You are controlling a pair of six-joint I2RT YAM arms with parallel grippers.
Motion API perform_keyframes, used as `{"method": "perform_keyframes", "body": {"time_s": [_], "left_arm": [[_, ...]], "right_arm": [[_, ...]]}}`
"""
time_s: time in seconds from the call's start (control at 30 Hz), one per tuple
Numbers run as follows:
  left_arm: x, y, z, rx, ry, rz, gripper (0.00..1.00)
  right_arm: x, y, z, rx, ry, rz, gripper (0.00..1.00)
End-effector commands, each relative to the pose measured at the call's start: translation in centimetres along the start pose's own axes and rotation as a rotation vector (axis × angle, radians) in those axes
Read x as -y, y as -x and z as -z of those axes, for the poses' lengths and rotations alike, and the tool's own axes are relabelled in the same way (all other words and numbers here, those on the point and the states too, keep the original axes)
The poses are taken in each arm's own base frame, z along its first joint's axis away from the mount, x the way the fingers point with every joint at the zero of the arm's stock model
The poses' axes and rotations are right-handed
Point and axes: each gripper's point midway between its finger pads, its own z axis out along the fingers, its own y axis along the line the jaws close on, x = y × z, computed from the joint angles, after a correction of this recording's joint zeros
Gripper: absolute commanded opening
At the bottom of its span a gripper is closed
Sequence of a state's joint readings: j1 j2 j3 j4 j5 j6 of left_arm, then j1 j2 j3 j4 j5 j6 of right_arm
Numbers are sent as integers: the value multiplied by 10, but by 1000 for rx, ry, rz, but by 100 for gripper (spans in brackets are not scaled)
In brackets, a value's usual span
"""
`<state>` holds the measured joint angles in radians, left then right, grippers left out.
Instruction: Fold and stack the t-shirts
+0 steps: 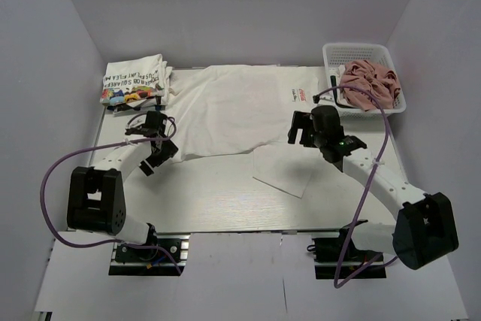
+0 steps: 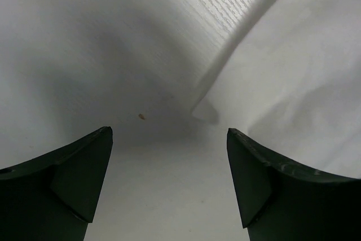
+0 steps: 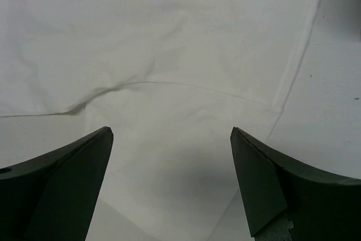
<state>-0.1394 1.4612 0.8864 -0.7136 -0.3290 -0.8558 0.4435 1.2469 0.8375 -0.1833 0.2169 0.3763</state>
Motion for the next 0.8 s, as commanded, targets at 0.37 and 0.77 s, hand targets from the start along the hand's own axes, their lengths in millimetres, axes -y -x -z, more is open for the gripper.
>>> {"method": "perform_keyframes", "body": {"time_s": [0.37,0.77], "left_arm": [[42,-22,-37,-110,-171,17,42],[30,12,3,57,-207,49,0]], "right_arm": [[16,-90,21,-227,-74,115,90],[4,-168,65,-499,-16,218,90]]}}
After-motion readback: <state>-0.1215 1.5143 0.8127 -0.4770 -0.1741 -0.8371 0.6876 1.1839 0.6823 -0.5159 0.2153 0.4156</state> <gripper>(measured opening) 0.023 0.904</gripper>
